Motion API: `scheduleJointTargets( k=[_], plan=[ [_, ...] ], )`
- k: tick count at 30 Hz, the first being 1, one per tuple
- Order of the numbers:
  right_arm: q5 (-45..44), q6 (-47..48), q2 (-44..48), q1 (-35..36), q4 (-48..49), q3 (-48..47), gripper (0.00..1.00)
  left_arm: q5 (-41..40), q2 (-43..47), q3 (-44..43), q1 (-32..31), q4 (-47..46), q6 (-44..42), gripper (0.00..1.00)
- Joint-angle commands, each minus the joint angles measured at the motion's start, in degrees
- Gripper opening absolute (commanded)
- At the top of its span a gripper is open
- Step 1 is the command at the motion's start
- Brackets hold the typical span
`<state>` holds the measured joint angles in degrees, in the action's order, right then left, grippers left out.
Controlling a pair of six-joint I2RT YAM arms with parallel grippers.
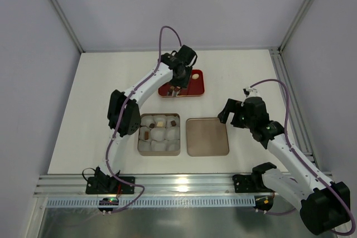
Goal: Pack the chocolate
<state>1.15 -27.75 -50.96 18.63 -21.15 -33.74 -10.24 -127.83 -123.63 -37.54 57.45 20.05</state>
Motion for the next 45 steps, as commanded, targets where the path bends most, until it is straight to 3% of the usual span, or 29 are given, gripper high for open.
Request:
scheduleJointTargets(
  k=[1,27,45],
  plan=[
    [-0.88,0.68,0.95,0.18,0.58,-1.33,1.00,-1.80,2.85,-2.14,0.10,-1.02,-1.25,0.41],
    [-0.88,0.68,0.95,0.18,0.76,-0.81,1.00,-3.38,2.15,-4.07,0.10,0.12,-2.56,0.42],
    [-0.88,0.50,0.51,0.18,2.07,0.78,1.00,-2.86,0.30,-4.07,0.10,1.61,2.08,0.42]
  ],
)
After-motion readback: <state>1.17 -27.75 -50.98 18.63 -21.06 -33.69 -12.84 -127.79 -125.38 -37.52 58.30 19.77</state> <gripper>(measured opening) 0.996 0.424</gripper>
